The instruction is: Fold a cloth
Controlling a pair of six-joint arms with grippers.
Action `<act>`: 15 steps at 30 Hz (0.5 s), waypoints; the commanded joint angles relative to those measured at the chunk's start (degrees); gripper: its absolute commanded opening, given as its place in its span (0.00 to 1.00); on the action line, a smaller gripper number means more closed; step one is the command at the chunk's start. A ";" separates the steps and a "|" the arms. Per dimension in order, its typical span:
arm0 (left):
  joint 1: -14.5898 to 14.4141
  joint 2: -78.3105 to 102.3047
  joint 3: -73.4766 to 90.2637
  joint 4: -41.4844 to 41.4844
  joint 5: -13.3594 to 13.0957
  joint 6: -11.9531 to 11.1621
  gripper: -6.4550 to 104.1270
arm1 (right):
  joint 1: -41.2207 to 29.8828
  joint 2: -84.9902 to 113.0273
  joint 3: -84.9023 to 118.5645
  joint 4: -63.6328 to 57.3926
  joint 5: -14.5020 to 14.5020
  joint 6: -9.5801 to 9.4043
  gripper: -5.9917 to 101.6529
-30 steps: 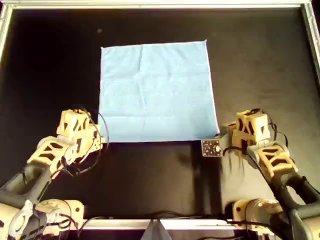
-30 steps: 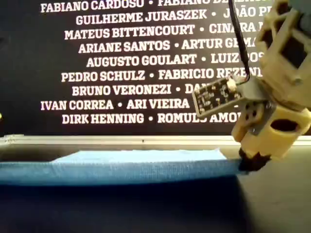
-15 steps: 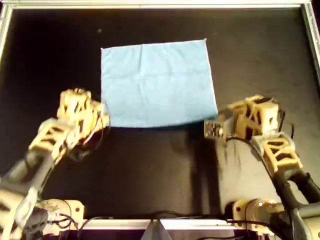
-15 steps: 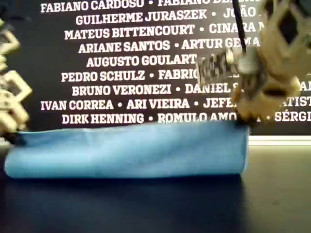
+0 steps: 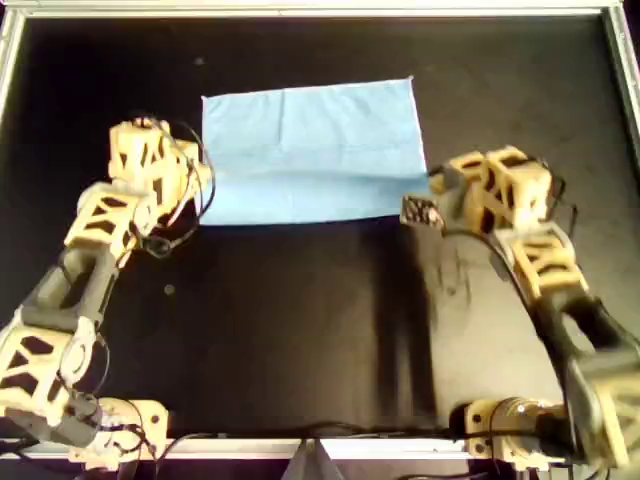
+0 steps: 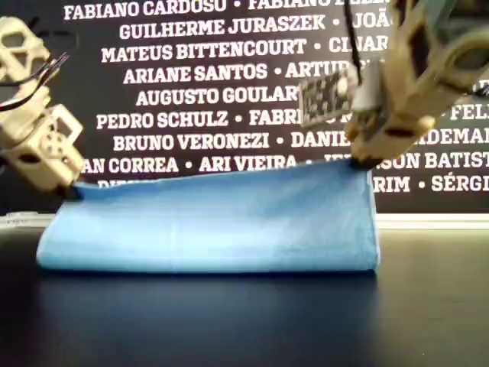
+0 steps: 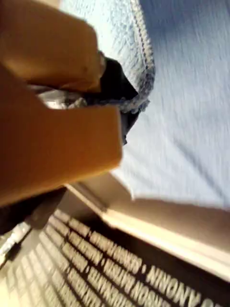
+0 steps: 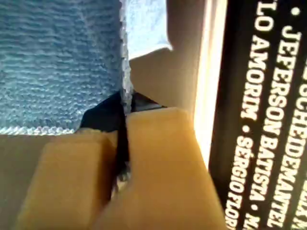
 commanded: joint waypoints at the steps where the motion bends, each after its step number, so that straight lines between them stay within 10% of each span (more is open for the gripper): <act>1: 1.41 -0.97 -8.09 -1.14 0.09 0.26 0.05 | -0.26 -5.36 -11.87 -2.72 -0.26 0.18 0.04; 15: 1.49 -17.14 -27.51 -1.14 0.09 0.26 0.05 | -0.53 -32.17 -45.62 -2.72 -0.88 -0.35 0.04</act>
